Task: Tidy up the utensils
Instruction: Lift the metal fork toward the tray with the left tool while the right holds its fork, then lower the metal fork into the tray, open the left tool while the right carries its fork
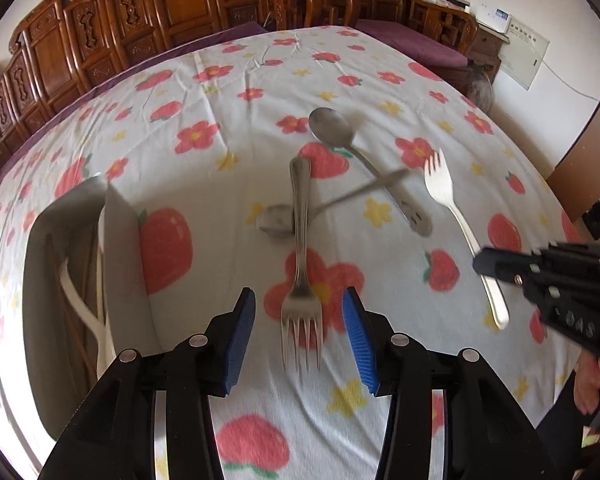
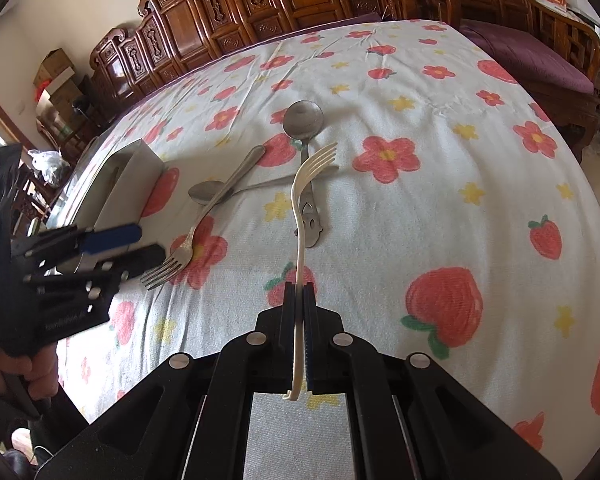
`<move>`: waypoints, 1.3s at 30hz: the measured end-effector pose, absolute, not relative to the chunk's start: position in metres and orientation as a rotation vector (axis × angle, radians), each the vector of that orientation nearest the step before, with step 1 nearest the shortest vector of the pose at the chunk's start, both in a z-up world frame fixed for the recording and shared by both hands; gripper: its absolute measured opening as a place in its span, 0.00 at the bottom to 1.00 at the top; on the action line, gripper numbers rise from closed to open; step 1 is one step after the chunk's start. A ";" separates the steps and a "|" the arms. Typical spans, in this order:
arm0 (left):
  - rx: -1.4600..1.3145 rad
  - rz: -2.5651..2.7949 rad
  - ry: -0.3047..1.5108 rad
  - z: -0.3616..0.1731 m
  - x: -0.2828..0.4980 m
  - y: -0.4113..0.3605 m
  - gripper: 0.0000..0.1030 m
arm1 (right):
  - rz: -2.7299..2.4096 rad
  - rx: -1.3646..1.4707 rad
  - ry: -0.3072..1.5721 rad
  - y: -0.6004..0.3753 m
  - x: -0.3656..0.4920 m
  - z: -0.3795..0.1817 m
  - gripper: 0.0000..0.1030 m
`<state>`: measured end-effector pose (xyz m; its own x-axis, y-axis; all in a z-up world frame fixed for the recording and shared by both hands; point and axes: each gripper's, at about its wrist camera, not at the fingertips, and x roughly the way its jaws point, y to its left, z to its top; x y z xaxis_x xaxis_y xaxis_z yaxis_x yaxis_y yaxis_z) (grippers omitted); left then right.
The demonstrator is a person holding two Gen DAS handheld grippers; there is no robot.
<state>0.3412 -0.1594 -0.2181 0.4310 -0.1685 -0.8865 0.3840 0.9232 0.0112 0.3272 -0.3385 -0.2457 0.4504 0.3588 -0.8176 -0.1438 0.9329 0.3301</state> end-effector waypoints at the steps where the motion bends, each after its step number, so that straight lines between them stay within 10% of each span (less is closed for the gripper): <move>1: 0.230 -0.351 1.079 -0.220 0.346 -0.162 0.42 | 0.314 0.226 1.061 -0.339 0.327 -0.245 0.05; 15: 0.279 -0.366 1.142 -0.244 0.379 -0.179 0.06 | 0.312 0.234 1.054 -0.343 0.327 -0.242 0.05; 39: 0.122 -0.302 0.995 -0.168 0.350 -0.079 0.06 | 0.415 0.136 1.020 -0.251 0.332 -0.197 0.05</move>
<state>0.3497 -0.0790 -0.1679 0.5075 -0.1943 -0.8395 0.3046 0.9518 -0.0361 0.3317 -0.2513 -0.1974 0.4534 0.3970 -0.7980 -0.2722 0.9142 0.3002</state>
